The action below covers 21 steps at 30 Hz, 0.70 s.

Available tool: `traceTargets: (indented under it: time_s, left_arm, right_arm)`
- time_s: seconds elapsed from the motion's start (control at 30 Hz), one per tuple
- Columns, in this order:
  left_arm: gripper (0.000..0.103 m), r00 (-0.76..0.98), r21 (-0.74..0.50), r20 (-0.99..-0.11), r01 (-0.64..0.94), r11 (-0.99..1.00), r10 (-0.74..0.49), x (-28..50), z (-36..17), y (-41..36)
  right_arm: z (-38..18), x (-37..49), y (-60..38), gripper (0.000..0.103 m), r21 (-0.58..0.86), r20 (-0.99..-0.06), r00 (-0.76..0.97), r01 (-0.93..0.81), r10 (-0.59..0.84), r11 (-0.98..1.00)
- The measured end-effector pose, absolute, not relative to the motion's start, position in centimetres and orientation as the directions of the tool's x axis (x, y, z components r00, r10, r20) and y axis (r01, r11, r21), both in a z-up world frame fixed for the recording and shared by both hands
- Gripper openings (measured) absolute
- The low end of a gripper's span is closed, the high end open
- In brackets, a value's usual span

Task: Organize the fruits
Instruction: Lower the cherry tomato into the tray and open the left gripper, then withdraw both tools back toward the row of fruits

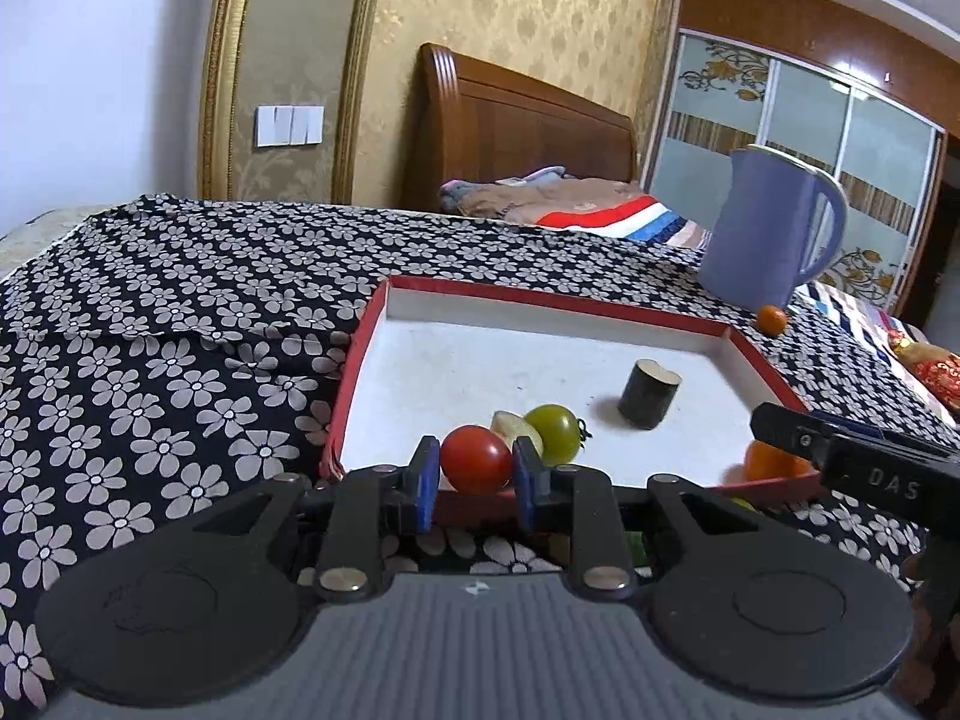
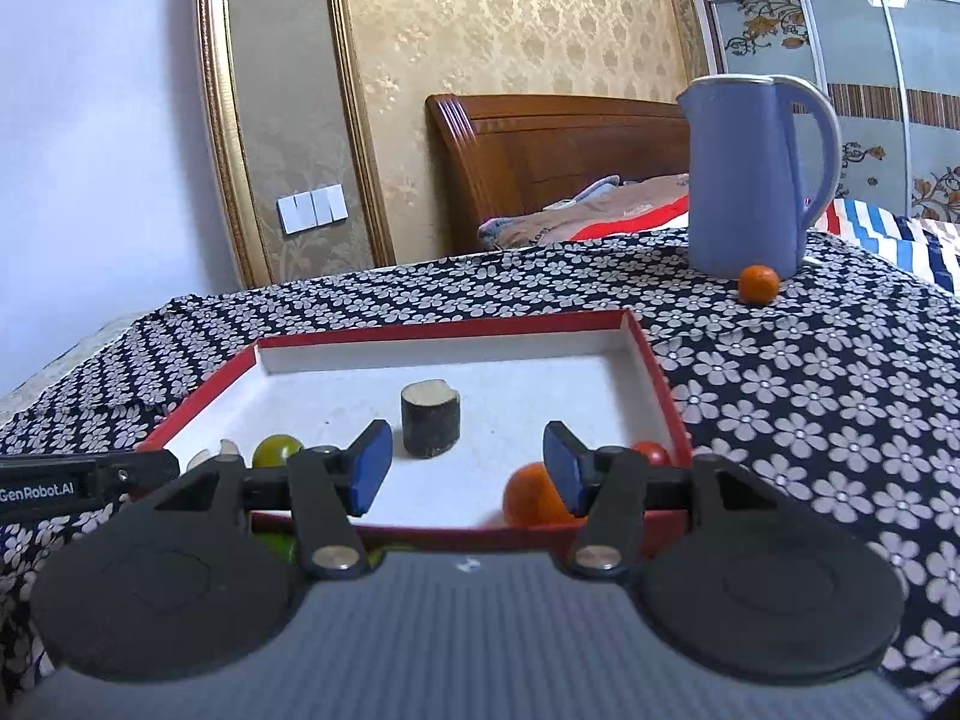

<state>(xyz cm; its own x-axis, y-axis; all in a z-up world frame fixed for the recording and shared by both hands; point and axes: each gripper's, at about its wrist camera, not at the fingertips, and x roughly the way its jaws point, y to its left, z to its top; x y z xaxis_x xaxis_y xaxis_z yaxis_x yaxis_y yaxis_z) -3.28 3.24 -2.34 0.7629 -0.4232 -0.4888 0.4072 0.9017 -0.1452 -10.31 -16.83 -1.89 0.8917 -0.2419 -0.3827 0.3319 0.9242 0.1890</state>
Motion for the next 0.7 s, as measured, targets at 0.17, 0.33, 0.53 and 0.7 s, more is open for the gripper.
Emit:
traceTargets:
  time_s: [0.17,0.33,0.53,0.7]
  left_arm:
    - [0.025,0.76,-0.114,-0.514,0.399,0.91,-0.398,-1.7,-2.3,1.8]
    - [0.027,0.77,-0.101,-0.503,0.397,0.912,-0.391,-2.0,-2.4,1.8]
    - [0.073,0.815,-0.08,-0.46,0.357,0.931,-0.352,-2.6,-2.1,2.3]
    - [0.073,0.808,-0.08,-0.465,0.369,0.926,-0.362,-3.0,-2.1,2.6]
  right_arm:
    - [-2.2,-11.1,-17.3,0.062,0.218,-0.362,0.898,0.341,-0.249,0.914]
    - [-2.3,-11.1,-17.1,0.062,0.211,-0.362,0.899,0.337,-0.246,0.918]
    - [-2.4,-11.1,-17.2,0.062,0.214,-0.378,0.893,0.341,-0.244,0.915]
    - [-2.2,-11.5,-16.7,0.062,0.198,-0.385,0.893,0.328,-0.235,0.924]
